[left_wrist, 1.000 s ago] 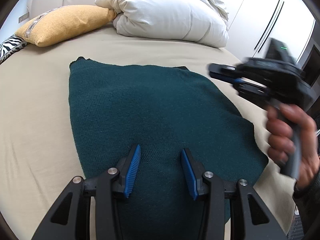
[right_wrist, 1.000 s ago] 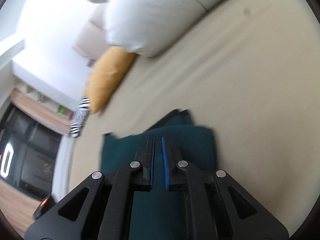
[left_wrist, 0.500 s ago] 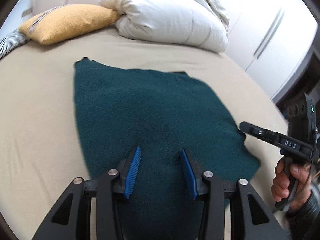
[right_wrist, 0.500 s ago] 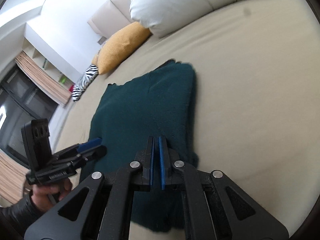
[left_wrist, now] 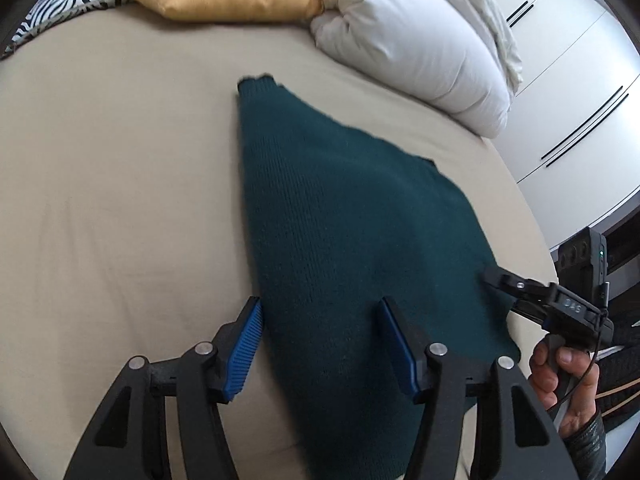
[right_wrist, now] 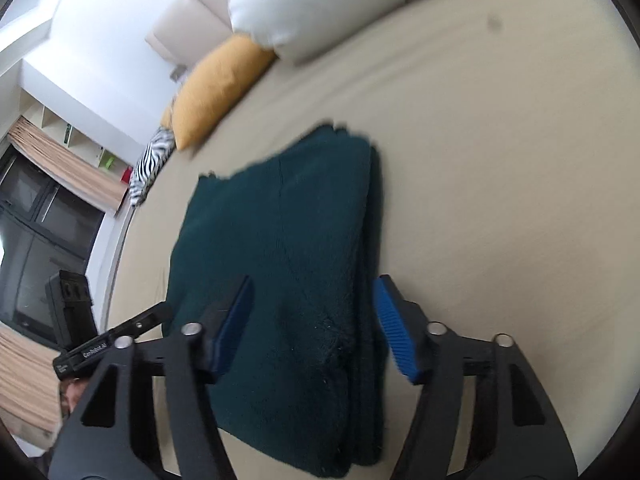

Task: Fold small clothes

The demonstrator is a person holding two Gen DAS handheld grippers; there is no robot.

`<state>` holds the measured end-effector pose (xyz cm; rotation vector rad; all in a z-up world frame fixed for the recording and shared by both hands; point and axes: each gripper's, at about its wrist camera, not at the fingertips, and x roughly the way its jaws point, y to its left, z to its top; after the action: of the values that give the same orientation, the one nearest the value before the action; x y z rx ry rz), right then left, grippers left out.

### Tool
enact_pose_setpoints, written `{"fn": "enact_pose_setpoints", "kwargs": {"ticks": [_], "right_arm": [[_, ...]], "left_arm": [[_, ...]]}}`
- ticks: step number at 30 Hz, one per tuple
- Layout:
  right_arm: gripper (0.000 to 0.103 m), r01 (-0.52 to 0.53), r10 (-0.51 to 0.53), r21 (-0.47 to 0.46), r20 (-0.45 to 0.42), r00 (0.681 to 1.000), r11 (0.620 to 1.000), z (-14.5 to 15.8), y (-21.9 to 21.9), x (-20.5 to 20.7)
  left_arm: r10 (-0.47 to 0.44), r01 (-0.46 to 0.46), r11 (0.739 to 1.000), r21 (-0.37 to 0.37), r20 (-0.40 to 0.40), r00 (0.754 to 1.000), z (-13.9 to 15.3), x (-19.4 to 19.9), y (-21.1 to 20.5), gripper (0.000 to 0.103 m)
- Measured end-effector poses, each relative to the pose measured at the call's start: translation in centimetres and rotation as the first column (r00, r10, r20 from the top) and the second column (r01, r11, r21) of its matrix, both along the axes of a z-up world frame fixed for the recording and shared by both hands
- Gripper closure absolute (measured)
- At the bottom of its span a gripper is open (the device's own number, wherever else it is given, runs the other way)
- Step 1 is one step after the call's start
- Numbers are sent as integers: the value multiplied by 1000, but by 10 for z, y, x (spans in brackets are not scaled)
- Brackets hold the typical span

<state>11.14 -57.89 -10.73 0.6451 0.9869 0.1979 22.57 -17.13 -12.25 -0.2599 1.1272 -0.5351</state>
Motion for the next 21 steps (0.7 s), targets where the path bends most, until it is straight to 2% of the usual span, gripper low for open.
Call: {"fn": "enact_pose_setpoints", "kwargs": {"ticks": [3, 6, 10, 12, 14, 16, 17, 21], "right_arm": [[57, -14, 12, -41, -46, 999, 999, -16, 9, 14], [68, -23, 19, -60, -60, 998, 998, -18, 12, 21], [75, -72, 52, -238, -88, 995, 969, -11, 38, 28], [79, -99, 68, -380, -93, 993, 920, -2, 61, 29], [80, -127, 91, -535, -94, 991, 835, 5, 88, 27], [81, -140, 104, -627, -93, 990, 767, 9, 107, 24], [82, -136, 105, -645, -87, 991, 752, 12, 113, 22], [84, -103, 124, -591, -6, 992, 800, 44, 131, -1]], "left_arm": [[15, -17, 999, -42, -45, 999, -7, 10, -2, 40], [24, -29, 998, -60, -77, 997, -11, 16, -3, 50], [18, -17, 1000, 25, -32, 999, 0, 9, -14, 59], [11, -10, 998, 54, -19, 1000, 3, 8, -17, 63], [3, -2, 997, 76, -9, 1000, 8, 5, -16, 66], [-16, 13, 993, 116, 24, 1000, 21, -6, -16, 68], [-23, 17, 991, 130, 41, 999, 26, -9, -17, 68], [-39, 20, 987, 158, 119, 992, 57, -42, 8, 69]]}}
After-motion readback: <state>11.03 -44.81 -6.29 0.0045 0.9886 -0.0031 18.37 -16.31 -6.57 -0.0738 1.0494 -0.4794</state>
